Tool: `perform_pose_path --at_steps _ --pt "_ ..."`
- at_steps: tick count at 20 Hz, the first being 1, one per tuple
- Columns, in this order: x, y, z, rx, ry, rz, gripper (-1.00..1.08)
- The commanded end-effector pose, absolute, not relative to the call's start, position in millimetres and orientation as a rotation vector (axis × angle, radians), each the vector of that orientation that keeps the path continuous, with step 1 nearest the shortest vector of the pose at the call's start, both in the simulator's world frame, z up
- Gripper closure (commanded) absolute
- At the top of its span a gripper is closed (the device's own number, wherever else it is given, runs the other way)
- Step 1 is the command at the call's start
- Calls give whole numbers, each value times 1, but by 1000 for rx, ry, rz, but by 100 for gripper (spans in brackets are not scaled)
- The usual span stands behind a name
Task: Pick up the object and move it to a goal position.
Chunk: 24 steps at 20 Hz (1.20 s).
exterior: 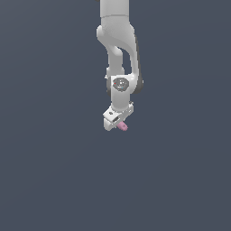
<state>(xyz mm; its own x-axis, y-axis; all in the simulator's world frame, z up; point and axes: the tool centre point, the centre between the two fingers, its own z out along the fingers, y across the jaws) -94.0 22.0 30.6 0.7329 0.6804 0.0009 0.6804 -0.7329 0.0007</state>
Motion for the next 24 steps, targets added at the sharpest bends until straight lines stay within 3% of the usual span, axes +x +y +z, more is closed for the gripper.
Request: perform_pose_path --at_steps 1,13,24 --pt "-94 22 30 2925 1147 0 108" --pt "-92 23 57 2923 1149 1 108" --pt "-85 25 145 2923 1150 1 108"
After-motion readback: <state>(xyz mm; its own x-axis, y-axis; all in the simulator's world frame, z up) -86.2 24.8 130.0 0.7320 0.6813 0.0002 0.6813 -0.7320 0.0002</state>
